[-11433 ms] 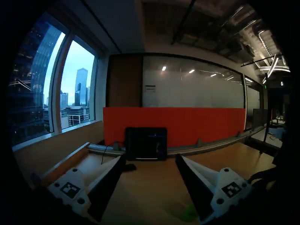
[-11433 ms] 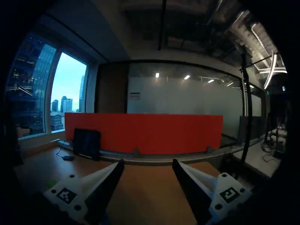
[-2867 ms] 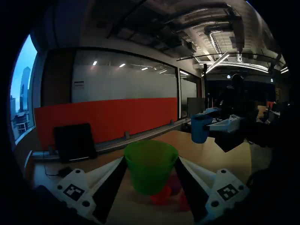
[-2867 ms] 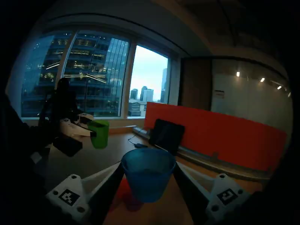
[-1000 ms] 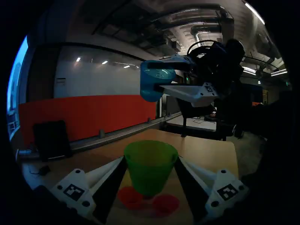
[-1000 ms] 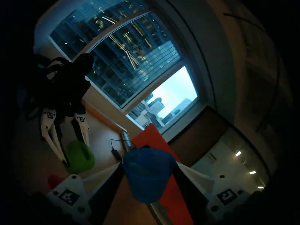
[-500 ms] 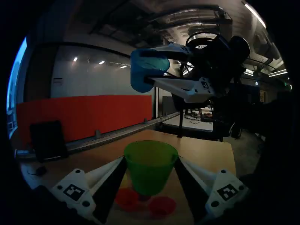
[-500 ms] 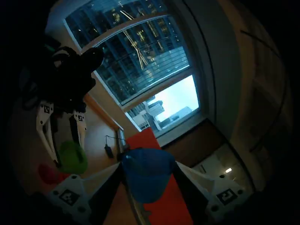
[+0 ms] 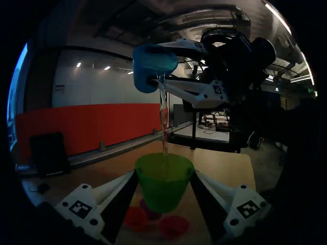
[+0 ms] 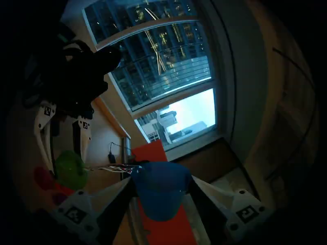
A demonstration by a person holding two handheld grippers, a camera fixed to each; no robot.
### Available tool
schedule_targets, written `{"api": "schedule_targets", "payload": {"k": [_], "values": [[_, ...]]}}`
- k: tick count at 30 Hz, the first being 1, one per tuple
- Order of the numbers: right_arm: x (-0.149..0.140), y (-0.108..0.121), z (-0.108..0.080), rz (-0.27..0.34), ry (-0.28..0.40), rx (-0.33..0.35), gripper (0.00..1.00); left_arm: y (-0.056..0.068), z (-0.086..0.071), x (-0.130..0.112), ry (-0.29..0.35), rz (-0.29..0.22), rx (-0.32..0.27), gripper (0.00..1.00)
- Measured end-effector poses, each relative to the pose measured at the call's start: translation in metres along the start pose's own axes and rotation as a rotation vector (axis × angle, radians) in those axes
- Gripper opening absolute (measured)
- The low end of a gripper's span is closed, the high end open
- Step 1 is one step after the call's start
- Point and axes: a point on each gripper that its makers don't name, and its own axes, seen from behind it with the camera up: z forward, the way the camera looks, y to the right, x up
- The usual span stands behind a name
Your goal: Pour water
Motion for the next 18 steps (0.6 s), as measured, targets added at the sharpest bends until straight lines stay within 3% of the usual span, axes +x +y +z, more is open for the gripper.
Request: {"api": "schedule_targets", "payload": {"k": [18], "values": [[0.005, 0.013, 0.003, -0.105, 0.001, -0.03, 0.91, 0.002, 0.003, -0.001, 0.001, 0.003, -0.01, 0.87]]}}
